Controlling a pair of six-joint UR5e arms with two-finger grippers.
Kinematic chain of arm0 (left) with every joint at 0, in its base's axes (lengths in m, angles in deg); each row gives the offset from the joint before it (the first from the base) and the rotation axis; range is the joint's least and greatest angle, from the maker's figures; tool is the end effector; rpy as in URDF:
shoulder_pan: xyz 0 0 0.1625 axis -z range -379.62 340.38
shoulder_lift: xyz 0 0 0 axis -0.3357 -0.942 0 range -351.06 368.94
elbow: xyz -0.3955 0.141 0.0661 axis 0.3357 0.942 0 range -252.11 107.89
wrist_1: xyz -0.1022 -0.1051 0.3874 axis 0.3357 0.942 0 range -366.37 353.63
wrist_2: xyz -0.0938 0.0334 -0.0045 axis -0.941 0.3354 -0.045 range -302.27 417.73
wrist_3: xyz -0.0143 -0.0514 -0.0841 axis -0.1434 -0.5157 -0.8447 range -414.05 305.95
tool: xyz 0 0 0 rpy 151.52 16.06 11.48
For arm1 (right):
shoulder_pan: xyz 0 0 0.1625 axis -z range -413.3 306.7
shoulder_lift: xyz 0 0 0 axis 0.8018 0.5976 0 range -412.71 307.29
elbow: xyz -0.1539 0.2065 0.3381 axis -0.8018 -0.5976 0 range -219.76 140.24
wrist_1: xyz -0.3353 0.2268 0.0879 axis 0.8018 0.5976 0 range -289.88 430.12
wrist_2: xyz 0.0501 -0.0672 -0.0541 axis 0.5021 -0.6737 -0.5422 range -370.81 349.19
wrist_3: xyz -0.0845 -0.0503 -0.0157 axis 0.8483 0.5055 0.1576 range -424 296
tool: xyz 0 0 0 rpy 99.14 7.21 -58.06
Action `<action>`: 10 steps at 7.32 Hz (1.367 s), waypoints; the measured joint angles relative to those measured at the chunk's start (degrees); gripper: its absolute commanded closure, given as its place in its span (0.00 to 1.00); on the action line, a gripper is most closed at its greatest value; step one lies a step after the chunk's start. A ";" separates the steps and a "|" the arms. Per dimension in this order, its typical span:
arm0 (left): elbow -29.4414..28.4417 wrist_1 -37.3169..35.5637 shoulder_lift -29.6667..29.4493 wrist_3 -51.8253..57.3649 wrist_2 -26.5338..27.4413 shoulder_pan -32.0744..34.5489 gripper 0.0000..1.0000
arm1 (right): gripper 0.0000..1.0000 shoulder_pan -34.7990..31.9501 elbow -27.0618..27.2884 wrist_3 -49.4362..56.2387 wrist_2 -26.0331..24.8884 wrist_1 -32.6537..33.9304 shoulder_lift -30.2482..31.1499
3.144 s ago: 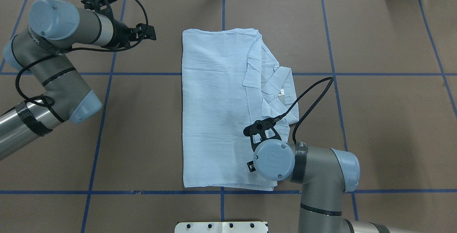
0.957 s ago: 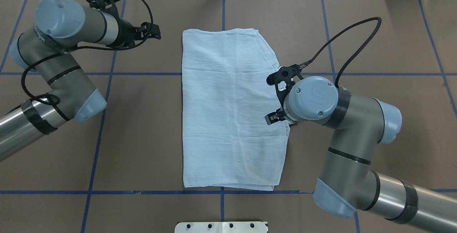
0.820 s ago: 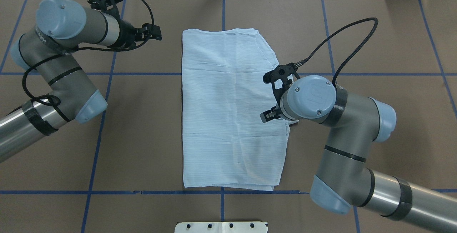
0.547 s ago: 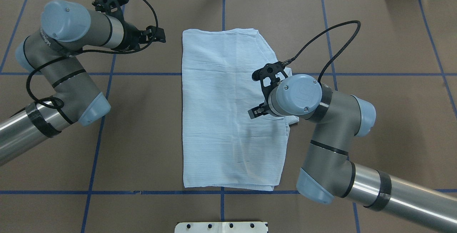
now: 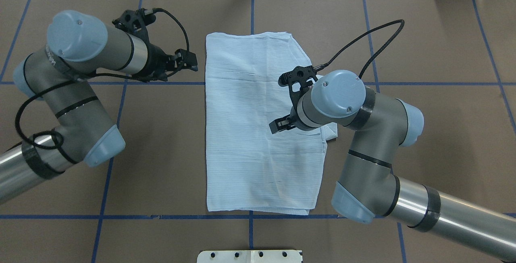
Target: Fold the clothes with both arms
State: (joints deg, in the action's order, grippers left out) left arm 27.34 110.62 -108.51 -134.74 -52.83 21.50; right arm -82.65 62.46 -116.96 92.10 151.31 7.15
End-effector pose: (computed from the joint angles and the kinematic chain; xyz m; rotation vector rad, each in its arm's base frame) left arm 0.4154 -0.4931 0.2557 0.1800 1.1366 -0.2927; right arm -0.5047 -0.4111 0.2490 0.3115 -0.8609 -0.2253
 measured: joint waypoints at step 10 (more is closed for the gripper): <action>8.14 -0.39 7.19 -27.81 13.43 -27.83 0.12 | 0.00 -0.36 13.00 -14.95 8.33 -0.57 9.90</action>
State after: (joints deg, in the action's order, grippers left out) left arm 35.48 110.23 -101.32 -162.55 -39.40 -6.33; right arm -83.01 75.45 -131.91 100.42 150.74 17.05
